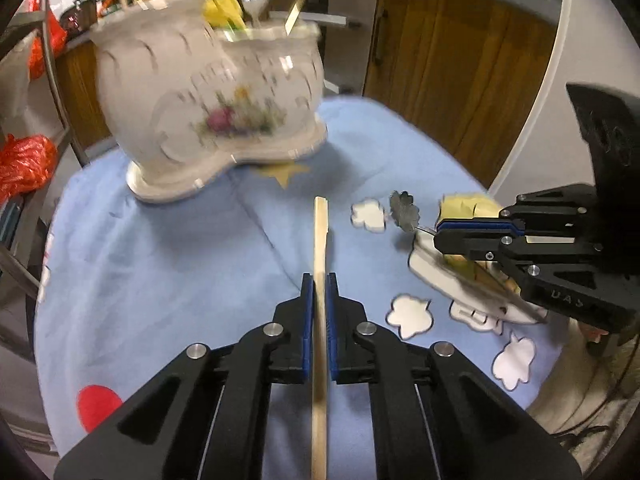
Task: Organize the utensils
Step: 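Insert the chopstick in the large compartment with left tool while right drops spoon in small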
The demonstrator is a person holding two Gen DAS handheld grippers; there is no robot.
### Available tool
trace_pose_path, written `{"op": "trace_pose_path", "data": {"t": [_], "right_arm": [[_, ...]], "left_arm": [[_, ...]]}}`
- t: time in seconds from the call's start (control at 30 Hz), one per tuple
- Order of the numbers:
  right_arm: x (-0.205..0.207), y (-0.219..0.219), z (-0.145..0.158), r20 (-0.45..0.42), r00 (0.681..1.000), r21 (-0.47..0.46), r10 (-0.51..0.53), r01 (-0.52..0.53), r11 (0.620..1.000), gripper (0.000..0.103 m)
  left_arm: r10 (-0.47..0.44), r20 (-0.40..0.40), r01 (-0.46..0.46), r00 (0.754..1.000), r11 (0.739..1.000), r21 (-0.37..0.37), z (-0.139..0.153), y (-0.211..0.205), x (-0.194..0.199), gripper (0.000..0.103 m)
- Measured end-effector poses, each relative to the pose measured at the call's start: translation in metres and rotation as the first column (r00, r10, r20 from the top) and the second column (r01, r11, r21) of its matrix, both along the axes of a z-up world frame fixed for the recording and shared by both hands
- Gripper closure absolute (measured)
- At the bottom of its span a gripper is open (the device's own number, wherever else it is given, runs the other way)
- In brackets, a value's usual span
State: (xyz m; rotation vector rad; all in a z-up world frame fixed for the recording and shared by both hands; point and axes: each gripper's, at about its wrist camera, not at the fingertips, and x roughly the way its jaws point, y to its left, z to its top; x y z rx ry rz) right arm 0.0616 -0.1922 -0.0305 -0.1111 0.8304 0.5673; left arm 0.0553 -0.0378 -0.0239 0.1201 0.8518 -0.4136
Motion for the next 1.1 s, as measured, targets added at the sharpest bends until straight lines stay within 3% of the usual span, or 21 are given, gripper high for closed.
{"op": "trace_pose_path", "data": {"t": [0.13, 0.27, 0.5, 0.67, 0.8, 0.93, 1.1], "right_arm": [[-0.007, -0.002, 0.024, 0.105, 0.994, 0.063, 0.015, -0.022, 0.998, 0.099], [-0.014, 0.0, 0.051, 0.23, 0.973, 0.136, 0.024, -0.056, 0.989, 0.099], [0.005, 0.017, 0.095, 0.416, 0.909, 0.231, -0.03, -0.073, 0.97, 0.101], [0.037, 0.025, 0.125, 0.44, 0.895, 0.304, -0.072, -0.073, 0.95, 0.101], [0.062, 0.021, 0.14, 0.458, 0.876, 0.383, -0.154, -0.038, 0.923, 0.101], [0.086, 0.015, 0.149, 0.456, 0.855, 0.444, -0.249, 0.024, 0.896, 0.101], [0.103, 0.015, 0.146, 0.46, 0.838, 0.469, -0.295, 0.053, 0.882, 0.101]], "left_arm": [[0.008, 0.118, -0.001, 0.993, 0.998, -0.064, 0.027, 0.017, -0.009, 0.097], [0.026, 0.238, 0.003, 0.971, 0.993, -0.121, 0.056, 0.031, -0.019, 0.097], [0.114, 0.419, -0.023, 0.901, 0.976, -0.216, 0.109, 0.055, -0.01, 0.097], [0.178, 0.47, -0.039, 0.864, 0.956, -0.291, 0.137, 0.066, 0.029, 0.097], [0.237, 0.505, -0.032, 0.83, 0.924, -0.381, 0.155, 0.076, 0.062, 0.097], [0.291, 0.517, -0.05, 0.805, 0.902, -0.43, 0.159, 0.079, 0.097, 0.097], [0.344, 0.544, -0.06, 0.765, 0.88, -0.471, 0.159, 0.078, 0.122, 0.097]]}}
